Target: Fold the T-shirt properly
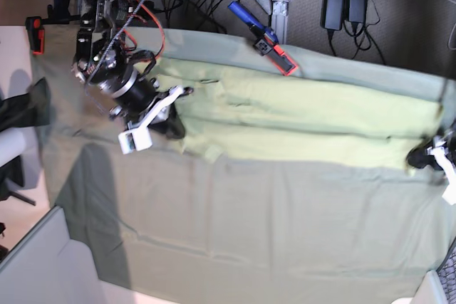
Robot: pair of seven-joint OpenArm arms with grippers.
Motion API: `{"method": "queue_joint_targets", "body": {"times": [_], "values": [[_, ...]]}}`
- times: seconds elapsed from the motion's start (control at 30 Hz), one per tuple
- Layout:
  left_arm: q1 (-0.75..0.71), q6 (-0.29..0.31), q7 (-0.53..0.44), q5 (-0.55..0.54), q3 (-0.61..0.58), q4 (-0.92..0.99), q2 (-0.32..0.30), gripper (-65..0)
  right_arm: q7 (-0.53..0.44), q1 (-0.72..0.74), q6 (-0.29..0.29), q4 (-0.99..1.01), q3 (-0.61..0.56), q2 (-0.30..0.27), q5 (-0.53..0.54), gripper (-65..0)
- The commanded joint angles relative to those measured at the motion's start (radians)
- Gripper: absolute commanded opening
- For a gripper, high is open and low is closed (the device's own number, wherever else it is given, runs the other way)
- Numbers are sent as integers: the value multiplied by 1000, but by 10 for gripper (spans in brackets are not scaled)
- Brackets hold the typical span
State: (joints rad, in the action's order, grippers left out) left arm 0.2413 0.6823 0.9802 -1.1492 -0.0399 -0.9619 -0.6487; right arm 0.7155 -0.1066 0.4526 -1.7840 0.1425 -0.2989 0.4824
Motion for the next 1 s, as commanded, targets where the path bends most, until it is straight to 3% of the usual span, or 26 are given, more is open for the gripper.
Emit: {"method": "queue_joint_targets", "body": {"times": [0.0,0.07,0.13,0.37,0.47,0.57,0.6,0.83,0.97], "values": [[21,16,-1,-21,8,-14,-24,-628,-22,-8,23,-34,13,-10,16,-650],[20,16,5,-21,8,-14,-28,-507,-19,-41,23,-55,16,-16,29,-650],[18,16,5,-22,8,-14,-36,-436,-6,-71,23,-68,17,-18,47,-650],[4,16,6,-39,8,-14,-64,-416,1,-142,23,-76,17,-17,61,-650],[4,16,8,-42,8,-14,-73,-331,10,-153,23,-76,17,-17,60,-650],[5,16,8,-48,8,-14,-82,-248,26,-154,23,-76,17,-17,69,-354],[5,16,7,-48,8,-14,-86,-241,26,-154,23,-76,17,-17,69,-294],[5,16,9,-91,8,-14,-144,-242,23,-154,23,-76,17,-17,68,-275],[5,16,14,-111,8,-14,-146,-242,11,-154,23,-76,17,-17,71,-275]]}}
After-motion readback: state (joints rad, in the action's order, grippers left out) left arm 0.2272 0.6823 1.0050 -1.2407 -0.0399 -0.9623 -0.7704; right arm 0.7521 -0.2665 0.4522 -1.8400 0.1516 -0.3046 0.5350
